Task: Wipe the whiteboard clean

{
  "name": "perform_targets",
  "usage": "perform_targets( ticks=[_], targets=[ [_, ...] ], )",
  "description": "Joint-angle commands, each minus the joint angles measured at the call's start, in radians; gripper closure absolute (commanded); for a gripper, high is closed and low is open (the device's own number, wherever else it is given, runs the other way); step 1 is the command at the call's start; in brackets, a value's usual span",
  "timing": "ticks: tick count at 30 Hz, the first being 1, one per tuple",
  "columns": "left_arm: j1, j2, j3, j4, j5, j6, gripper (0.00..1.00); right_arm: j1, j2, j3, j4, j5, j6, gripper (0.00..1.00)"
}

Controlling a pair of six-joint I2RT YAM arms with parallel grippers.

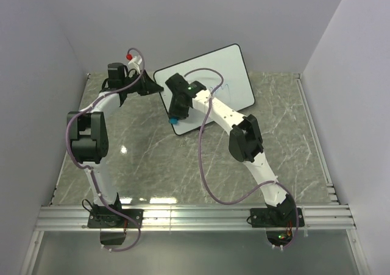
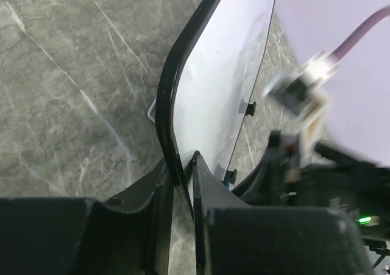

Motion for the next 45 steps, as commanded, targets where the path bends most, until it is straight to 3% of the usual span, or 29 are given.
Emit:
perform_targets(
  ticks=[1,4,9,21,31,35,45],
  targets=[
    [-0.075,-0.027,0.038,-0.071,0.145,0.052,1.00,0.026,0.054,-0.123,-0.164,0.090,-0.054,1.00],
    [-0.082,-0.030,0.046,-0.080,0.141,0.055,1.00,0.035,0.036,-0.127,-0.130,0.084,-0.068,1.00],
    [-0.102,-0.061,0.020,-0.080,0.132,0.061,1.00,0.021,0.108,0.088,-0.127,0.069,-0.062,1.00],
    [-0.116,-0.116,-0.060,-0.129,0.111,0.097,1.00,-0.051,-0.108,-0.038,0.351,0.093,-0.053,1.00],
    [-0.125,-0.150,-0.109,-0.135,0.111,0.104,1.00,-0.046,-0.087,0.017,0.479,0.209,0.012,1.00],
    [-0.125,-0.170,-0.137,-0.143,0.111,0.117,1.00,-0.039,-0.053,0.068,0.447,0.309,0.021,1.00],
    [-0.127,-0.201,-0.131,-0.158,0.114,0.124,1.00,-0.009,-0.036,0.079,0.119,0.625,0.012,1.00]
  ],
)
